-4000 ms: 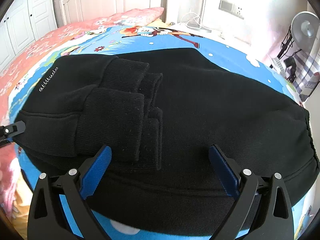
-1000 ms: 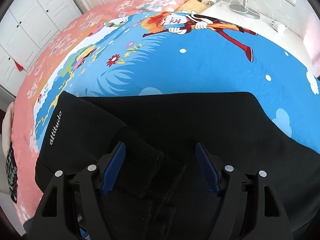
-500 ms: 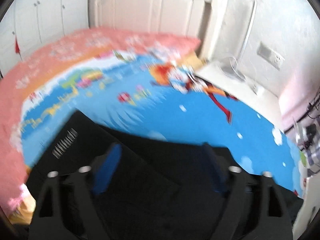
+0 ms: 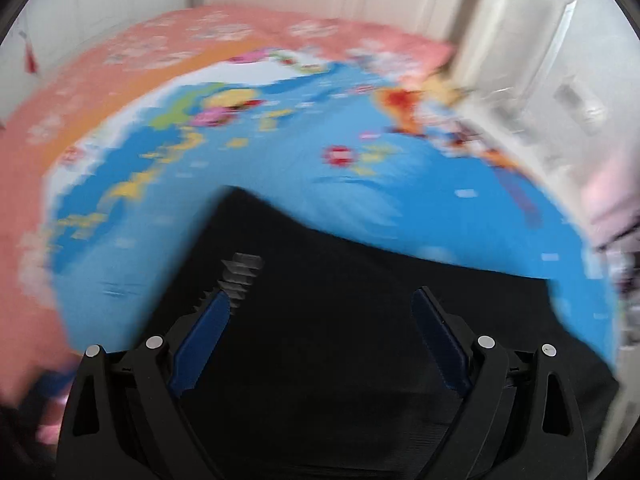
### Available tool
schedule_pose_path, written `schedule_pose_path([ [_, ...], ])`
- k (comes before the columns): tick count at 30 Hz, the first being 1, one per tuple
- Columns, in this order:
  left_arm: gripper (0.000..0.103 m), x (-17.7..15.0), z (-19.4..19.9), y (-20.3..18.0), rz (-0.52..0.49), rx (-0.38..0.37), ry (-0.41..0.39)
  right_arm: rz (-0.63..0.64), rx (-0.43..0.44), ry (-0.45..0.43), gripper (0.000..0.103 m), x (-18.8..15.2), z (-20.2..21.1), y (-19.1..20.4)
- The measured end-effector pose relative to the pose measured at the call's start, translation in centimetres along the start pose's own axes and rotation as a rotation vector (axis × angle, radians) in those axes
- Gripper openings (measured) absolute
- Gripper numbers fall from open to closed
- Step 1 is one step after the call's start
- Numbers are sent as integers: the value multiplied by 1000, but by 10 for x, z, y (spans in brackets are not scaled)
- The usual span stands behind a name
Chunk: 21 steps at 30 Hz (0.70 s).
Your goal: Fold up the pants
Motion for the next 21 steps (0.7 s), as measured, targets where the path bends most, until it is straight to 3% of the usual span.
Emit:
schedule_pose_path([
  [1,79,-4,-7,4,45,-41,22,-9,47,23,89,4,-2,9],
  [2,79,-10,-11,5,64,-61,36,12,37,48,89,8,-6,18],
  [5,70,-22,-24,9,139,-155,70,112,-49,52,89,16,-15,44],
  [8,70,-29,-30,12,225,-224,77,201,-129,61,89,20,-27,66],
  [12,70,-31,-26,6,240,-248,79,253,-234,84,89,15,-54,77],
  [15,62,-34,-25,8,249,-239,79,270,-275,54,95,9,-60,77],
  [21,58,-43,-18,3,269,-218,70,235,-258,34,98,9,-57,72],
])
Point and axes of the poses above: each gripper's, at about its wrist camera, not at the fingertips, and z roughly against the way its jaws point, y to its left, x to its top, the point moved 5 cm from there along -z, roughly the way its jaws point, and after that the axes turned 7 degrees about -x, right-handed, at the moved point
